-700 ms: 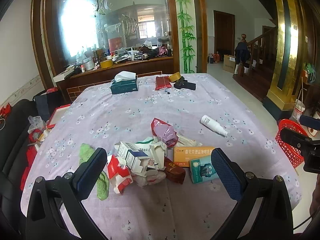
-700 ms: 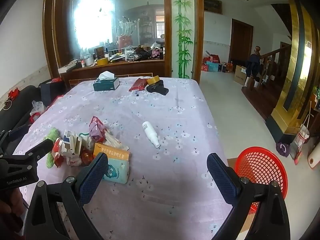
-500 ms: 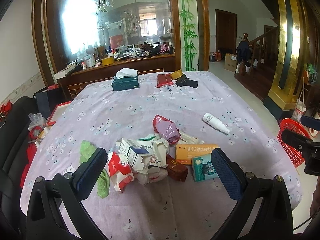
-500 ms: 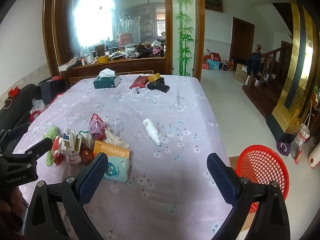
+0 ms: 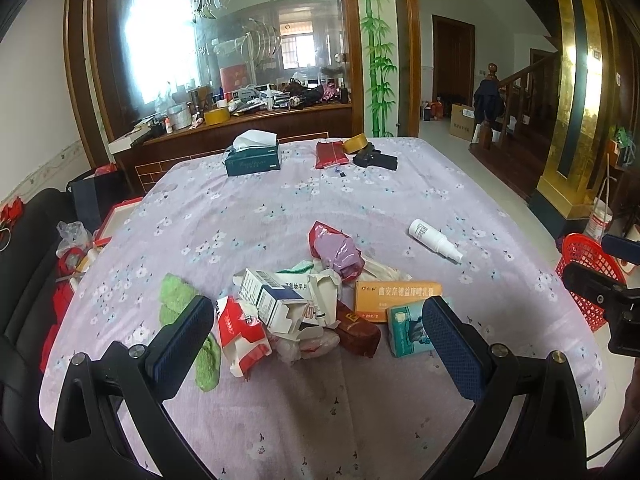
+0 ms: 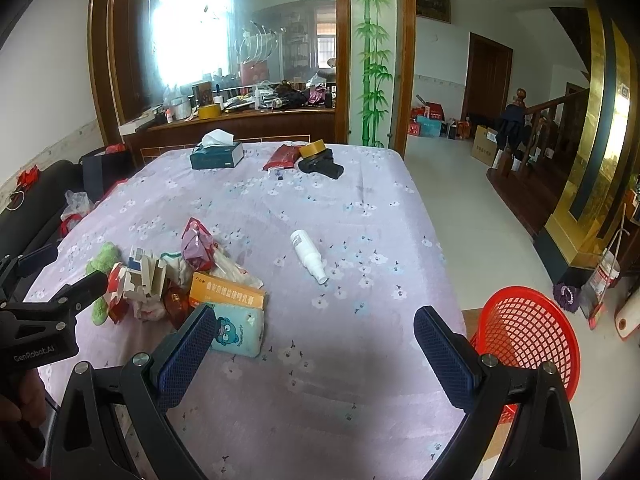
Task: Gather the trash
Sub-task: 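Move both tools toward the trash pile on the table, then grasp the green towel with the left tool while the right tool grasps the white bottle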
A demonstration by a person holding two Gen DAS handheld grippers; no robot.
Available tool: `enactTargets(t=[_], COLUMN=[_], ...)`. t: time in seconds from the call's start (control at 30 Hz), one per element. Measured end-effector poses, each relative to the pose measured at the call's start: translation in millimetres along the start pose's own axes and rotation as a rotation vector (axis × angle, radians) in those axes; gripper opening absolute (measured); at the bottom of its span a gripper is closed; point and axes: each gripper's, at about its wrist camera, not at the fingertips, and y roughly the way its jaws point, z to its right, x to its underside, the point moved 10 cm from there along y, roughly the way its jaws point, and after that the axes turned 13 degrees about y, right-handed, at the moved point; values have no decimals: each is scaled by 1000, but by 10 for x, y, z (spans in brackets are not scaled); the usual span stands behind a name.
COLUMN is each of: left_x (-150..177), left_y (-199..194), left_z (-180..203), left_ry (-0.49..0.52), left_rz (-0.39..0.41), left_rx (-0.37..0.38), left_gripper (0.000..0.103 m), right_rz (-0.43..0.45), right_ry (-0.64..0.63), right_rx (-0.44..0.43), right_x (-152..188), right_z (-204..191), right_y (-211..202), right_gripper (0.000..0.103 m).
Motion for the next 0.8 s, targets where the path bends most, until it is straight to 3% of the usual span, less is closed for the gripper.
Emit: enactTargets(t=[0.5,0.8], left_x=[180,487], left_y=[156,326], left_z=[-179,-650], left_ry=[-36,-120], left_rz=[-59,-142], left_rx=[7,-4], left_gripper=[103,103], right_rz=[-54,-126], right_ry=[-12,-33], right_rx=[-27,-55], right_x=[122,253], right_z=[-207,-446], right_y=[159,415], right_gripper=[100,100])
